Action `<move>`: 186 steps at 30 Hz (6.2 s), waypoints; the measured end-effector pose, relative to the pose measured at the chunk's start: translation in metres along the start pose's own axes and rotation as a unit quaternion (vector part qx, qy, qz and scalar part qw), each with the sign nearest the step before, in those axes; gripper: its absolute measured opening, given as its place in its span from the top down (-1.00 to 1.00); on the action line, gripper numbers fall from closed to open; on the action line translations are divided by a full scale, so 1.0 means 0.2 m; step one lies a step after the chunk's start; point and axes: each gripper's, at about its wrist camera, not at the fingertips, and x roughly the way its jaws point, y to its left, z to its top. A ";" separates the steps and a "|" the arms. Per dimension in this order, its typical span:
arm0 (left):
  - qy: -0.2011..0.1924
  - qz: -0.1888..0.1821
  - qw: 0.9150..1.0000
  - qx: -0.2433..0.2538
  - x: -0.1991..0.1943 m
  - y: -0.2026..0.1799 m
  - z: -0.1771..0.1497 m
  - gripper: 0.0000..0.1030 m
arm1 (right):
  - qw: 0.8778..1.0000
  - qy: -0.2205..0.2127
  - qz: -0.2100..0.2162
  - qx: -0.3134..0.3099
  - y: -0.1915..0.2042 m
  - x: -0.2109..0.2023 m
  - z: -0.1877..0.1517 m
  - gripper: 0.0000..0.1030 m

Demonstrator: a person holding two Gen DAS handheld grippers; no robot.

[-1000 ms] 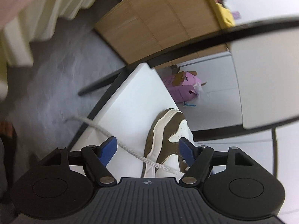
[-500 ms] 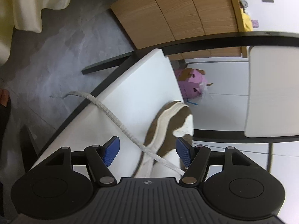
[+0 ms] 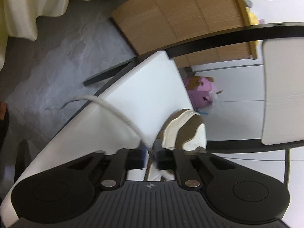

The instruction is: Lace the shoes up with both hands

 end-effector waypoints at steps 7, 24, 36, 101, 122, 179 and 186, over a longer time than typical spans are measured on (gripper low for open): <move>0.002 -0.134 0.988 0.071 -0.11 -0.13 -0.07 0.89 | 0.999 -0.036 -0.010 0.031 -0.10 -0.14 0.07 -0.18; -0.038 -0.227 0.961 0.152 -0.33 -0.23 0.00 0.89 | 0.978 -0.021 0.054 -0.198 0.27 0.11 0.07 -0.17; -0.097 -0.211 0.971 0.062 -0.36 -0.06 0.20 0.88 | 0.973 -0.024 0.136 -0.185 0.26 0.15 0.09 0.93; 0.003 -0.139 0.818 0.558 -0.35 -0.53 -0.45 0.83 | 0.956 -0.005 0.247 0.159 -0.31 -0.04 0.14 0.94; -0.108 -0.091 0.794 0.591 -0.43 -0.56 -0.43 0.95 | 0.946 0.001 0.231 0.229 -0.39 -0.02 0.11 0.67; -0.069 0.188 0.355 0.913 -0.01 -0.50 -1.20 0.95 | 0.892 0.065 0.179 0.411 -0.71 0.04 -0.22 0.41; -0.084 0.181 0.389 0.899 -0.09 -0.56 -1.20 0.94 | 0.952 0.019 0.134 0.276 -0.59 -0.07 -0.09 0.38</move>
